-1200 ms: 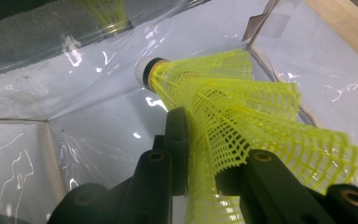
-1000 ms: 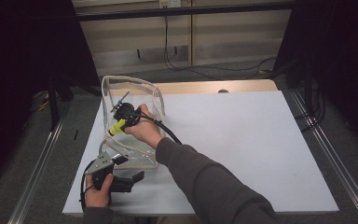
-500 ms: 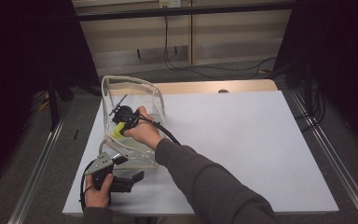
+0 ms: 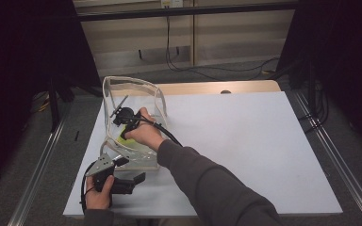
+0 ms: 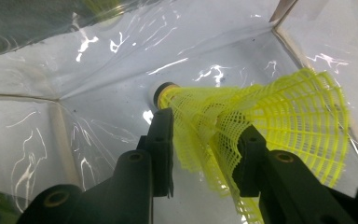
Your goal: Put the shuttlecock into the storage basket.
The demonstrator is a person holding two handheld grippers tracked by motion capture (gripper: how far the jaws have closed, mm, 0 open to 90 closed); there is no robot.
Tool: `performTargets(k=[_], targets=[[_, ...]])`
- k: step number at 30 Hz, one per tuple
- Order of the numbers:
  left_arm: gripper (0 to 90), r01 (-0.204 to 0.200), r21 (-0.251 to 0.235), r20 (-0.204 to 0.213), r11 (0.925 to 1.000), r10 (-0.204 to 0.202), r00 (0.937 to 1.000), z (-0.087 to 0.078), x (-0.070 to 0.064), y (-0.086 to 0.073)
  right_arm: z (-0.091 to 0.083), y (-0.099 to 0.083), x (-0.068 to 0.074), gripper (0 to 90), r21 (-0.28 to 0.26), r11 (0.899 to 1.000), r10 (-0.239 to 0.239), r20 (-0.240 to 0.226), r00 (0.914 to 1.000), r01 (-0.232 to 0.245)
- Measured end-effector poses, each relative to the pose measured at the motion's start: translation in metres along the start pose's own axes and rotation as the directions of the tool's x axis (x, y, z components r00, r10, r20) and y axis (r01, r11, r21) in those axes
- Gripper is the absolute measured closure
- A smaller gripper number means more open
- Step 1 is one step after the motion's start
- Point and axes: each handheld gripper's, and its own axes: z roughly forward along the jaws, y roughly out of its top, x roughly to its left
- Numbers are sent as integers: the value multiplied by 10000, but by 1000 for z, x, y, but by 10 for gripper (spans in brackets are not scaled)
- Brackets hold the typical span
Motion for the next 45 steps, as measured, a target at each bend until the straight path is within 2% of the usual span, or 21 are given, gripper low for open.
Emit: performTargets(k=[10, 29, 30, 45], targets=[[26, -21, -11, 0, 10000, 21, 10000, 0, 0, 0, -11, 4, 1, 621, -28, 10000, -40, -5, 10000, 40], [26, -43, -11, 15, 10000, 43, 10000, 0, 0, 1, -21, 6, -3, 571, 172, 9993, 330, 57, 9994, -331], [26, -44, -63, 280, 10000, 46, 9996, 0, 1, 1, -22, 6, -3, 571, 163, 9993, 323, 65, 9995, -324], [26, -71, -69, 265, 10000, 73, 9996, -1, 1, 1, -35, 5, -4, 523, 153, 9989, 428, 208, 9989, -432]])
